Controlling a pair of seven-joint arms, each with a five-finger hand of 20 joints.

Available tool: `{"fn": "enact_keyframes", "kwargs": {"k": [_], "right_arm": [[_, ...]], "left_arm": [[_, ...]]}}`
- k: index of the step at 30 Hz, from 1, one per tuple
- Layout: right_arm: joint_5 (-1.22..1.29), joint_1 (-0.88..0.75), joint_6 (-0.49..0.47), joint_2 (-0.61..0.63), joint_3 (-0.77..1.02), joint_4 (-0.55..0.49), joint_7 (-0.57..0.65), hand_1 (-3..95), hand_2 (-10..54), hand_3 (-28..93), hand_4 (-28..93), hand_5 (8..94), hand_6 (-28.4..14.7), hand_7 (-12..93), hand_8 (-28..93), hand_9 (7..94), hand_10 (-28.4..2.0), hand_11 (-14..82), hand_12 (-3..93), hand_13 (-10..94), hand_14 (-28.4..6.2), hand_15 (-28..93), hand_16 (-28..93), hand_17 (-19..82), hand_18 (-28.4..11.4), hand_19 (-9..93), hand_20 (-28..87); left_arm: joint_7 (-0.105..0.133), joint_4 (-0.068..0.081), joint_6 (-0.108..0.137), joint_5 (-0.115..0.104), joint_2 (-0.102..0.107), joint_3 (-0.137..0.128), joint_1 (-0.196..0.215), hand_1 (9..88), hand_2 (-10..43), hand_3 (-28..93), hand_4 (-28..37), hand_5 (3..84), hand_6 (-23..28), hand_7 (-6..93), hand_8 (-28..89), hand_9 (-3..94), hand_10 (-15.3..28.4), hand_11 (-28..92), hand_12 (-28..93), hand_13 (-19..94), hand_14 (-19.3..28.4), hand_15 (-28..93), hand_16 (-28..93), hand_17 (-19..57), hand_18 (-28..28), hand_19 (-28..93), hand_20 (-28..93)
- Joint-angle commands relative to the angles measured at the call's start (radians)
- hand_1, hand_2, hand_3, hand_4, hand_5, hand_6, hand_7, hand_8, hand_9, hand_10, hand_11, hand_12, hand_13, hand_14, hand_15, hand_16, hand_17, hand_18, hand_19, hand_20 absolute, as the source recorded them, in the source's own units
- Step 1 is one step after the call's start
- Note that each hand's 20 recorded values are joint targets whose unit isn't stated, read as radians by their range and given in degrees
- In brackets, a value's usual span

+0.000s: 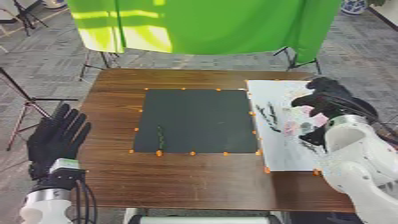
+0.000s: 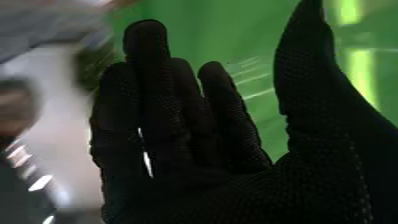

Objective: Arrange flowers

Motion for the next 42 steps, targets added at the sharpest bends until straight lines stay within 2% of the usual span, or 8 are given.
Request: {"fn": "enact_keyframes", "kwargs": {"k": [1,4,7,18,24,32,37,42], "right_arm": [[0.036,-0.197,-0.106,0.018,0.175,-0.043,0.113,34.2,-9.5,81,-27,44.4,-9.0,11,-10,47.7,-20.3,9.2,16.2,56,-16.4,51,19,31,-23.3,84,26],[0.071,-0.244,-0.165,0.008,0.231,-0.058,0.132,33.9,-9.5,80,-27,45.8,-9.2,11,-9,49.2,-20.8,9.6,16.1,57,-16.7,52,19,32,-23.7,85,26],[0.122,-0.305,-0.218,-0.017,0.286,-0.089,0.149,32.2,-9.5,76,-28,47.7,-9.4,10,-9,52.0,-20.8,9.9,15.7,58,-16.5,52,19,32,-23.8,85,27],[0.087,-0.359,-0.243,-0.065,0.28,-0.076,0.164,43.4,-9.5,58,-28,54.4,-7.0,10,-10,58.0,-17.3,9.5,15.1,61,-15.0,50,19,32,-23.8,85,28],[0.064,-0.346,-0.169,-0.074,0.219,-0.054,0.16,47.8,-9.5,53,-28,59.9,-3.9,12,-11,63.1,-14.7,10.4,14.8,64,-13.9,49,20,33,-23.2,84,28],[0.018,-0.316,-0.085,-0.078,0.151,0.018,0.164,48.2,-9.5,66,-28,66.3,-1.7,15,-11,69.6,-13.4,11.9,14.7,68,-12.8,48,21,35,-22.3,85,26],[-0.009,-0.338,0.0,-0.072,0.149,0.018,0.168,55.4,-9.5,62,-28,78.4,-1.8,23,5,82.9,-13.8,16.9,18.0,73,-11.3,46,23,37,-21.7,84,26],[-0.014,-0.354,0.065,-0.058,0.15,0.01,0.153,55.8,-9.5,66,-28,79.7,-1.8,28,10,86.1,-14.2,17.8,22.5,75,-11.2,46,25,38,-21.6,84,26]], "left_arm": [[0.012,-0.005,-0.005,0.006,-0.012,0.003,0.022,29.2,10.1,73,-26.2,40.6,9.3,10.6,-7,31.5,15.0,21,11,22,14.2,28,-6,-3.7,12.0,30,8],[0.019,-0.008,0.01,0.009,-0.01,0.001,0.027,29.0,10.1,73,-26.3,40.7,9.4,10.8,-7,31.9,15.4,21,11,22,14.4,30,-6,-3.8,12.3,30,8],[0.027,-0.017,0.032,-0.015,-0.01,-0.001,0.033,26.9,12.7,72,-27.0,40.9,9.4,11.1,-7,32.3,15.6,22,12,23,14.6,31,-6,-3.9,12.5,30,8],[0.016,-0.02,0.031,-0.003,-0.026,-0.009,0.046,23.7,14.4,72,-28.2,41.5,9.6,11.8,-7,33.1,16.0,23,12,24,15.1,32,-7,-4.7,13.5,32,9],[0.006,-0.027,0.03,-0.047,-0.028,-0.009,0.04,23.3,16.4,70,-28.3,41.8,9.6,12.4,-7,33.4,16.1,23,12,24,15.4,33,-7,-4.9,13.8,32,9],[-0.022,-0.022,0.044,-0.025,-0.033,-0.01,0.028,24.6,16.2,71,-28.3,42.2,9.9,12.8,-7,33.8,16.1,24,12,24,15.7,34,-7,-5.0,13.9,33,9],[-0.029,-0.024,0.044,-0.024,-0.033,-0.014,0.035,25.6,16.0,70,-28.3,42.3,9.9,13.2,-7,33.9,16.2,25,12,24,15.8,35,-7,-5.1,14.0,34,8],[-0.034,-0.019,0.041,-0.025,-0.031,-0.013,0.03,25.9,15.8,71,-28.3,42.3,9.9,13.2,-8,33.8,16.2,25,12,24,16.4,37,-7,-5.3,14.1,34,8]]}}
